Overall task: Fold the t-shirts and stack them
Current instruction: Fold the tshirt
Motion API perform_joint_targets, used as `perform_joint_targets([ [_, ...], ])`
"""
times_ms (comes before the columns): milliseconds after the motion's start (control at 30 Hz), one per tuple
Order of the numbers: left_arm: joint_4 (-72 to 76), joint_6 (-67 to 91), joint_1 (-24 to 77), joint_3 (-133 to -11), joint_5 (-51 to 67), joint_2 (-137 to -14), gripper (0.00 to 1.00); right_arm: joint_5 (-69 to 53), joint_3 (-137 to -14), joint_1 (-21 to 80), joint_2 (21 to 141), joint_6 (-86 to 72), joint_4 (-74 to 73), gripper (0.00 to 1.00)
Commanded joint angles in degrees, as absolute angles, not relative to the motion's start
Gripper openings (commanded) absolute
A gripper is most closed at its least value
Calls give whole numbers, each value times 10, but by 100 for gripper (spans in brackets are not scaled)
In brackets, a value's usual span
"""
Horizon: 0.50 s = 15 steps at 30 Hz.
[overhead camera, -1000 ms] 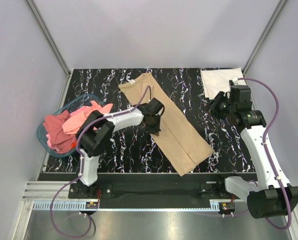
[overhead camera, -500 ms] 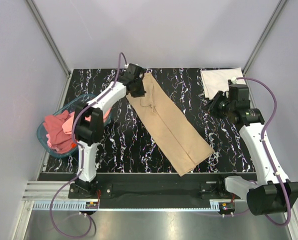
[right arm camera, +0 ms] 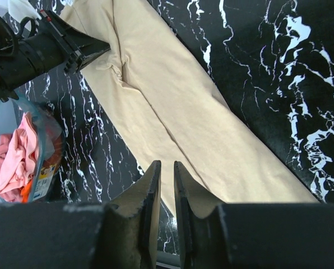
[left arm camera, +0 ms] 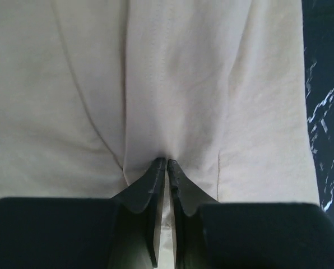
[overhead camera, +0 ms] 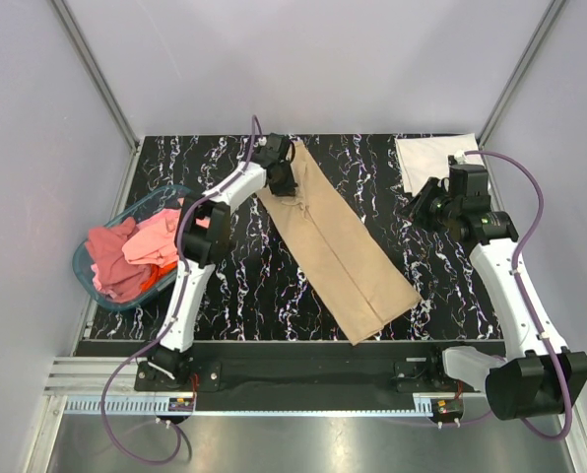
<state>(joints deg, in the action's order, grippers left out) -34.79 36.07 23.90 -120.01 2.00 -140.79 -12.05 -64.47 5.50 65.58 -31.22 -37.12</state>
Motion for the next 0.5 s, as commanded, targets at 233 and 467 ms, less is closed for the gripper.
perform_joint_targets([
  [233,-292,380,260,-1357,184,-1537,18,-117,-643,54,667,-310,-326,22],
  [467,-135,429,253,-1378,312,-1576,24,-122,-634,54,687,-320,-305,22],
])
